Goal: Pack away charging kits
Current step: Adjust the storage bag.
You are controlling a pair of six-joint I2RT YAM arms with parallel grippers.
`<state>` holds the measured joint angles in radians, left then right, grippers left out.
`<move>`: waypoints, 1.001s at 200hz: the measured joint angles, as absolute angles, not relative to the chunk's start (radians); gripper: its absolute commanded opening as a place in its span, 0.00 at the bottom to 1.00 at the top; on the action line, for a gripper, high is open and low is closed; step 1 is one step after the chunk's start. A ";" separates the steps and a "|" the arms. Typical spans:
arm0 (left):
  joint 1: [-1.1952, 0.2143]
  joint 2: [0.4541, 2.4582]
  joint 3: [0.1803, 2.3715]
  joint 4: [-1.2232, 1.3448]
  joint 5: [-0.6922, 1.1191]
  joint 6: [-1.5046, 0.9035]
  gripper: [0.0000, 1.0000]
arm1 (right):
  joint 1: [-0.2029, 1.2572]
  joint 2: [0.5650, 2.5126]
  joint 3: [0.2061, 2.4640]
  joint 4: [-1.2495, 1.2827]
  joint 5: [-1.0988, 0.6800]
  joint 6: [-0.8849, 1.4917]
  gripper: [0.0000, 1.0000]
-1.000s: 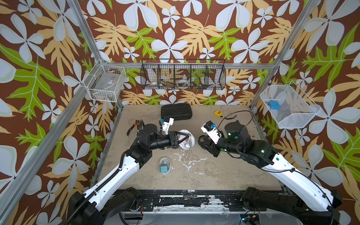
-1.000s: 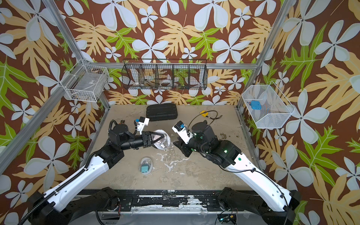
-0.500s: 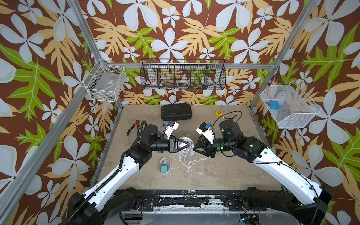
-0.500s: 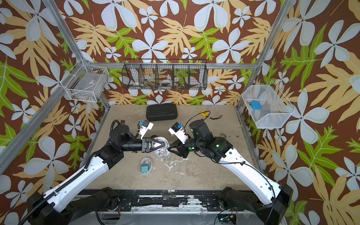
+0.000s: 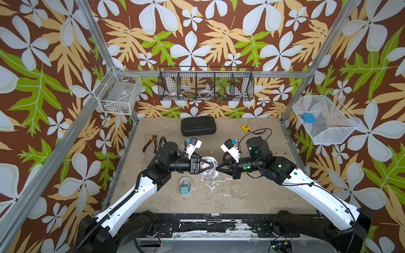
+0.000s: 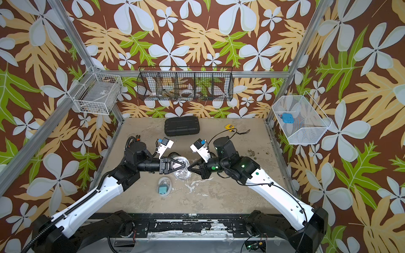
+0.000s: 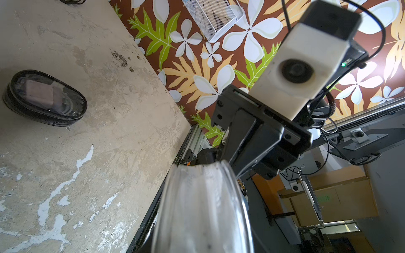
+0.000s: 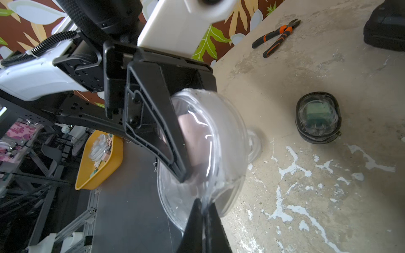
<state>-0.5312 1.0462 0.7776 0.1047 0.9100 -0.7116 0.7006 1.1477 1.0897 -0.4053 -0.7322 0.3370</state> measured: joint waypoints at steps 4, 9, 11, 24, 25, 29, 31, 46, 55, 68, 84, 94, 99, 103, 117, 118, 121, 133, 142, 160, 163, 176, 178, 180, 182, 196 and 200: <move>-0.531 1.040 0.765 0.121 0.907 -0.725 0.45 | 0.701 1.147 1.083 -0.397 -0.733 0.354 0.00; -0.531 1.032 0.749 0.142 0.900 -0.741 0.49 | 0.701 1.146 1.076 -0.386 -0.733 0.375 0.00; -0.531 1.028 0.741 0.150 0.897 -0.745 0.50 | 0.701 1.146 1.072 -0.379 -0.736 0.386 0.00; -0.531 1.005 0.699 0.196 0.876 -0.803 0.54 | 0.702 1.143 1.049 -0.318 -0.740 0.444 0.00; -0.531 1.002 0.694 0.202 0.874 -0.810 0.54 | 0.702 1.143 1.047 -0.314 -0.740 0.446 0.00; -0.531 0.994 0.682 0.220 0.869 -0.824 0.55 | 0.702 1.140 1.038 -0.294 -0.741 0.461 0.00; -0.531 0.990 0.676 0.230 0.868 -0.832 0.55 | 0.702 1.139 1.033 -0.284 -0.741 0.470 0.00; -0.531 0.965 0.635 0.324 0.863 -0.904 0.56 | 0.701 1.129 0.995 -0.220 -0.748 0.534 0.00; -0.531 0.957 0.621 0.373 0.854 -0.944 0.56 | 0.701 1.122 0.974 -0.185 -0.748 0.576 0.00; -0.534 0.953 0.609 0.426 0.838 -0.991 0.56 | 0.701 1.113 0.957 -0.136 -0.749 0.630 0.00; -0.537 0.952 0.606 0.466 0.824 -1.023 0.56 | 0.702 1.107 0.960 -0.104 -0.748 0.662 0.00; -0.538 0.952 0.602 0.485 0.818 -1.038 0.55 | 0.702 1.103 0.968 -0.092 -0.747 0.680 0.00; -0.538 0.952 0.601 0.491 0.815 -1.047 0.54 | 0.702 1.102 0.971 -0.086 -0.746 0.680 0.00; -0.538 0.952 0.600 0.493 0.812 -1.049 0.52 | 0.702 1.101 0.973 -0.079 -0.746 0.681 0.00; -0.539 0.952 0.592 0.512 0.796 -1.073 0.44 | 0.702 1.102 0.975 -0.068 -0.739 0.701 0.00; -0.539 0.952 0.591 0.514 0.794 -1.075 0.43 | 0.702 1.102 0.975 -0.068 -0.738 0.702 0.00; -0.539 0.952 0.590 0.519 0.789 -1.076 0.41 | 0.702 1.103 0.974 -0.068 -0.736 0.702 0.00; -0.539 0.953 0.582 0.535 0.779 -1.098 0.33 | 0.702 1.105 0.971 -0.065 -0.733 0.706 0.00; -0.539 0.956 0.580 0.540 0.771 -1.105 0.27 | 0.701 1.106 0.968 -0.061 -0.731 0.711 0.00; -0.540 0.953 0.570 0.551 0.751 -1.127 0.18 | 0.702 1.105 0.968 -0.057 -0.727 0.725 0.00; -0.540 0.952 0.568 0.554 0.747 -1.131 0.16 | 0.702 1.105 0.969 -0.057 -0.727 0.725 0.00; -0.542 0.950 0.562 0.563 0.731 -1.156 0.12 | 0.702 1.100 0.978 -0.066 -0.725 0.724 0.05; -0.542 0.950 0.562 0.565 0.730 -1.161 0.12 | 0.702 1.097 0.981 -0.070 -0.724 0.723 0.08; -0.543 0.950 0.562 0.566 0.730 -1.165 0.12 | 0.702 1.095 0.982 -0.072 -0.723 0.722 0.10; -0.543 0.950 0.562 0.567 0.730 -1.171 0.12 | 0.703 1.093 0.984 -0.075 -0.722 0.721 0.12; -0.544 0.950 0.559 0.588 0.717 -1.202 0.12 | 0.704 1.065 0.995 -0.105 -0.707 0.699 0.18; -0.542 0.951 0.558 0.592 0.702 -1.215 0.13 | 0.704 1.052 0.997 -0.112 -0.705 0.692 0.18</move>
<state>-0.5419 0.9512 0.5575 0.5919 0.7021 -1.2148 0.7040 1.0519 0.9970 -0.1123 -0.7048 0.6922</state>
